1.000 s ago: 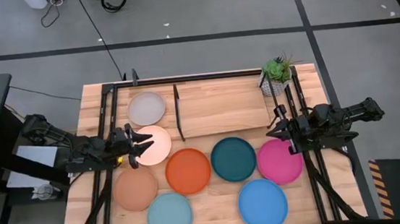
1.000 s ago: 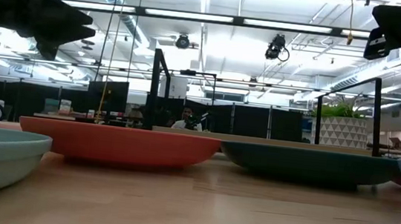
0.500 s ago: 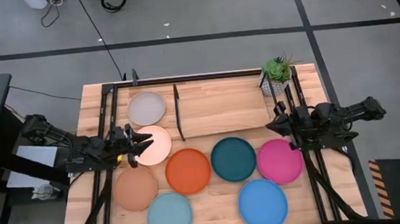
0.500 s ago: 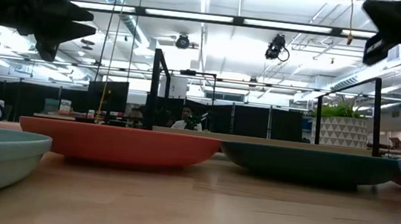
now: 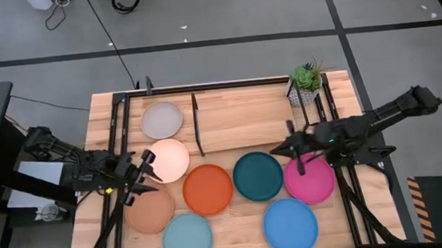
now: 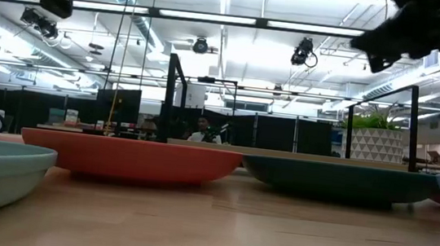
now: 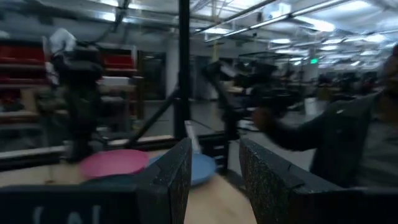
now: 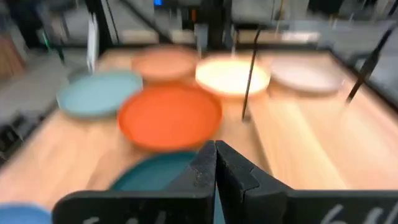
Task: Place and stack plates onto a shelf
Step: Put the dark green plate on the shelf
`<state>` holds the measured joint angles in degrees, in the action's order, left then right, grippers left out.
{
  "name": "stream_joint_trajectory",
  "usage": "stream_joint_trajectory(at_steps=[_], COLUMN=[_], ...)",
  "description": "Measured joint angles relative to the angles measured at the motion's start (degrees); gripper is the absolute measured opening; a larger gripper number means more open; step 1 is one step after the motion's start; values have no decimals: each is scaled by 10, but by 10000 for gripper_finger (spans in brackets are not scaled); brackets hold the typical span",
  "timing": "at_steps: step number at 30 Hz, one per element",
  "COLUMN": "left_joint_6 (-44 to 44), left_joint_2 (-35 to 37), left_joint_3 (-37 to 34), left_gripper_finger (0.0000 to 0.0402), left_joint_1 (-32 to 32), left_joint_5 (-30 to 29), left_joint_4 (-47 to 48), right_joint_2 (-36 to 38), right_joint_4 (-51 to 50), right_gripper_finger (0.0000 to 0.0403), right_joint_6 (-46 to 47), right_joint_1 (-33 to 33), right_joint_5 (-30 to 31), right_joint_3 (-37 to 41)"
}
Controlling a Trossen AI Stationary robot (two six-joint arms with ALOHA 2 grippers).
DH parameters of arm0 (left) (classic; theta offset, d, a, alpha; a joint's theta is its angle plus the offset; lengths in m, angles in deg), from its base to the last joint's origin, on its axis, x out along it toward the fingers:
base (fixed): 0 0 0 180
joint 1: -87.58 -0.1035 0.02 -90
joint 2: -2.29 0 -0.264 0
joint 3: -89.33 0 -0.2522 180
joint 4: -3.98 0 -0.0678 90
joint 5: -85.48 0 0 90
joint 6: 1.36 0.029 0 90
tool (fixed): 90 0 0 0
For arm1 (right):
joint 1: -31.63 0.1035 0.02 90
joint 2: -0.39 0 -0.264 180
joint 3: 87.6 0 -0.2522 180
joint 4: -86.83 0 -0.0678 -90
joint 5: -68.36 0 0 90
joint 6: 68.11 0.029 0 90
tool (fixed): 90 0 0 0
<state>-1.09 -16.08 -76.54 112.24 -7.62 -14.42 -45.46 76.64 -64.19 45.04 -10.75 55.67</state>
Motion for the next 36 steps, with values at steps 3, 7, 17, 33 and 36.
stream_joint_trajectory(at_steps=[3, 7, 17, 33, 36], left_joint_6=[40, 77, 98, 120, 113], left_joint_2=[0, 0, 0, 0, 0], left_joint_3=[0, 0, 0, 0, 0], left_gripper_finger=[142, 142, 142, 142, 142], left_joint_1=[-1, -1, -1, -1, -1], left_joint_5=[-82, -181, -192, -392, -428], left_joint_4=[-3, -15, -36, -84, -84], right_joint_2=[-84, -177, -361, -610, -639], right_joint_4=[-44, -102, -193, -454, -469], right_gripper_finger=[28, 53, 142, 172, 175], right_joint_6=[0, 8, 94, 235, 261], right_joint_1=[7, 15, 47, 122, 126], right_joint_5=[0, 15, 48, 38, 27], right_joint_3=[-57, -118, -258, -533, -569])
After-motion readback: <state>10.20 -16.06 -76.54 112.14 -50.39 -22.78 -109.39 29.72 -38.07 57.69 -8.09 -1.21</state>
